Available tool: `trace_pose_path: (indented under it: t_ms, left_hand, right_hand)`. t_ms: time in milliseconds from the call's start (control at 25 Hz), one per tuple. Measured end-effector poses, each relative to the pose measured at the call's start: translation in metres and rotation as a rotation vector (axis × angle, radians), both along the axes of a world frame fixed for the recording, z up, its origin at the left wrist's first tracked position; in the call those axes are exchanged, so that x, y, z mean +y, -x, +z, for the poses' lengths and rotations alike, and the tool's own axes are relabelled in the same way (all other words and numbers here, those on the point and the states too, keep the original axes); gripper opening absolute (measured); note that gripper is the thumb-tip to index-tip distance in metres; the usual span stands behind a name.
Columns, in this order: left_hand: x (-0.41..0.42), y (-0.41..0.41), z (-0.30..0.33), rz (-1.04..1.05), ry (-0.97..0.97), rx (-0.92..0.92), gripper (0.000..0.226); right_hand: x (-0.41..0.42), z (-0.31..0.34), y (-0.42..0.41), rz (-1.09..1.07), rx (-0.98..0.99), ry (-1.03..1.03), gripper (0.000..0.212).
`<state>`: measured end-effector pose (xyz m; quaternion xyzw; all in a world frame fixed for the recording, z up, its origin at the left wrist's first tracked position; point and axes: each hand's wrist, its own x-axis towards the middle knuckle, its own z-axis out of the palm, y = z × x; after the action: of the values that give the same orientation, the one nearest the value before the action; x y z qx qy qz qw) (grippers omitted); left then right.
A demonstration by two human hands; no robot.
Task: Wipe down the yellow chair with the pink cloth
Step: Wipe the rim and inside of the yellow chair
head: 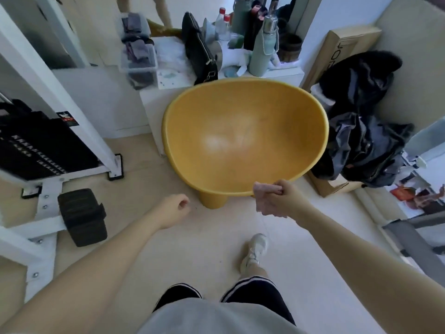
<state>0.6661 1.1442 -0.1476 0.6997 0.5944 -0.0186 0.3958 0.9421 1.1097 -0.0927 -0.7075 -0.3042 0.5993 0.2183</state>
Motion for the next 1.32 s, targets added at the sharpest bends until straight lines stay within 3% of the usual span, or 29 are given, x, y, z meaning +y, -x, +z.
trace_pose_path:
  t_ms: [80, 160, 200, 360, 520, 640, 800, 880, 1040, 1120, 1240, 1320]
  left_hand:
    - [0.028, -0.015, -0.022, 0.106, 0.002, -0.023, 0.026]
    - [0.052, -0.027, -0.031, 0.227, 0.055, -0.038, 0.027]
    - [0.064, -0.035, -0.038, 0.309, 0.099, -0.037, 0.029]
    - [0.097, -0.058, -0.065, 0.497, 0.291, -0.014, 0.035]
    - [0.143, -0.063, -0.101, 0.748, 0.322, -0.116, 0.053]
    - [0.188, -0.054, -0.142, 0.833, 0.269, -0.188, 0.068]
    - [0.24, -0.034, -0.198, 0.896, 0.007, -0.056, 0.076]
    - [0.254, -0.019, -0.223, 0.967, -0.018, -0.065, 0.08]
    - [0.251, -0.003, -0.27, 1.021, -0.016, -0.321, 0.074]
    - [0.243, -0.001, -0.285, 0.992, -0.034, -0.435, 0.082]
    - [0.242, 0.002, -0.294, 0.957, -0.036, -0.488, 0.077]
    - [0.243, -0.002, -0.296, 0.982, -0.059, -0.462, 0.063]
  right_hand:
    - [0.062, -0.018, -0.022, -0.075, 0.219, 0.012, 0.022]
    - [0.12, -0.033, -0.036, 0.323, -0.312, -0.193, 0.011]
    - [0.153, -0.037, -0.037, 0.342, -0.378, -0.236, 0.007]
    - [0.257, -0.066, -0.03, 0.537, -0.322, -0.192, 0.017]
    - [0.31, -0.133, -0.005, 0.676, -0.262, -0.082, 0.004]
    - [0.337, -0.187, 0.021, 0.666, -0.189, 0.012, 0.002]
    - [0.37, -0.246, 0.062, 0.701, -0.182, 0.028, 0.014]
    - [0.386, -0.274, 0.091, 0.697, -0.16, 0.019, 0.014]
    - [0.42, -0.33, 0.144, 0.536, -0.203, -0.085, 0.019]
    - [0.437, -0.353, 0.159, 0.398, -0.278, -0.192, 0.018]
    - [0.456, -0.386, 0.17, 0.335, -0.374, -0.358, 0.028]
    - [0.449, -0.395, 0.18, 0.287, -0.307, -0.411, 0.022]
